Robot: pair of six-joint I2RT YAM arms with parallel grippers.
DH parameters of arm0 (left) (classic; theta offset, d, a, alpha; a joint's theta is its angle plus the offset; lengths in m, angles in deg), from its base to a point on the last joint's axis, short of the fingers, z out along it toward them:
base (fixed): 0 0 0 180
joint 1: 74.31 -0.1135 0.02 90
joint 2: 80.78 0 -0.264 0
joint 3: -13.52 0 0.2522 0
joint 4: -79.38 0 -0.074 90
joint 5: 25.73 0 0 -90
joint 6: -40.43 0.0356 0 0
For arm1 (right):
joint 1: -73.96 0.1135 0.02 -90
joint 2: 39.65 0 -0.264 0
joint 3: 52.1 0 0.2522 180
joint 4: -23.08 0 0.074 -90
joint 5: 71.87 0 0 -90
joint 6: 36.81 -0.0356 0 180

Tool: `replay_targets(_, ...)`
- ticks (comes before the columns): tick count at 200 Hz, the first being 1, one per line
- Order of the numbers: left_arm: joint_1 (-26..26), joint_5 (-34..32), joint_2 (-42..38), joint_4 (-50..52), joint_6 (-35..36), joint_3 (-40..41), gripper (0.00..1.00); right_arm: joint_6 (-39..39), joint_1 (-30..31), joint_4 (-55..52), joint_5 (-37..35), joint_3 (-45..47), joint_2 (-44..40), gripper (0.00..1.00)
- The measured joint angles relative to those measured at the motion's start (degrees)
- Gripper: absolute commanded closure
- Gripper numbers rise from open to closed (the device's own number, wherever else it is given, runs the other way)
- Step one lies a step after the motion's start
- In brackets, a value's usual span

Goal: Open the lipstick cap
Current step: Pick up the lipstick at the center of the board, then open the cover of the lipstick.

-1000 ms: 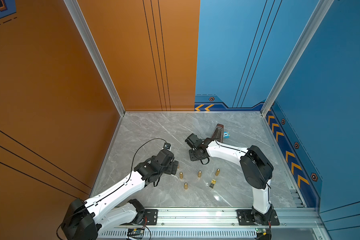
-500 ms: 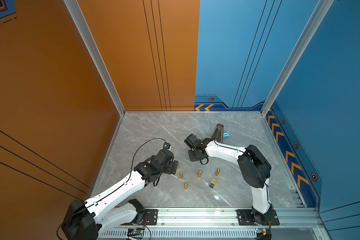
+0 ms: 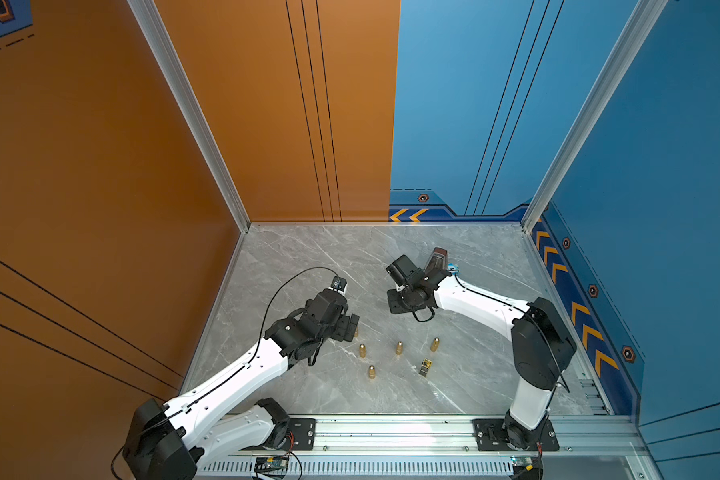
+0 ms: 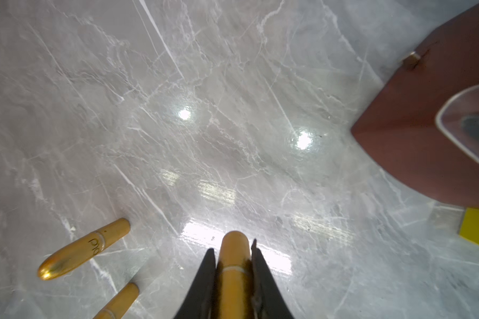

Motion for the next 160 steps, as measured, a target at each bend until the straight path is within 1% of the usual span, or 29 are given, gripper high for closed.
replay_targets(14, 0.00, 1.33, 0.02, -2.01, 1.68, 0.00, 0.02, 0.17, -1.68, -0.42, 2.95, 1.33, -3.37, 0.83)
replay_targets(33, 0.00, 4.92, 0.22, -5.86, 4.39, 0.24, 0.02, 0.59, -4.37, -1.22, 7.02, 2.86, -6.86, 0.83)
replay_targets(69, 0.09, 15.15, 1.33, -14.84, 9.97, 2.58, 0.00, 1.40, -7.98, -2.97, 15.37, 5.49, -11.23, 0.84)
replay_targets(101, 0.85, 23.76, 3.41, -21.38, 13.86, 4.46, 0.11, 1.62, -8.31, -3.63, 22.49, 5.97, -13.27, 0.84)
replay_targets(115, 1.60, 26.67, 5.31, -23.89, 15.26, 4.46, 0.13, 1.62, -8.31, -3.63, 24.70, 5.99, -13.97, 0.83)
replay_targets(118, 1.77, 27.17, 5.79, -24.33, 15.47, 4.44, 0.18, 1.62, -8.31, -3.63, 25.16, 5.99, -14.08, 0.83)
replay_targets(127, 2.27, 28.48, 6.97, -25.24, 16.35, 4.44, 0.23, 1.62, -8.31, -3.61, 26.38, 6.01, -14.43, 0.83)
replay_targets(142, 2.86, 30.53, 8.81, -26.56, 17.14, 4.44, 0.30, 1.57, -8.24, -3.63, 28.17, 6.05, -14.86, 0.84)
replay_targets(152, 3.06, 31.41, 9.86, -27.15, 17.79, 4.39, 0.31, 1.44, -8.13, -3.58, 29.22, 6.08, -15.04, 0.84)
replay_targets(160, 3.15, 31.89, 10.67, -27.43, 18.18, 4.28, 0.35, 1.38, -8.04, -3.56, 29.99, 6.14, -15.15, 0.84)
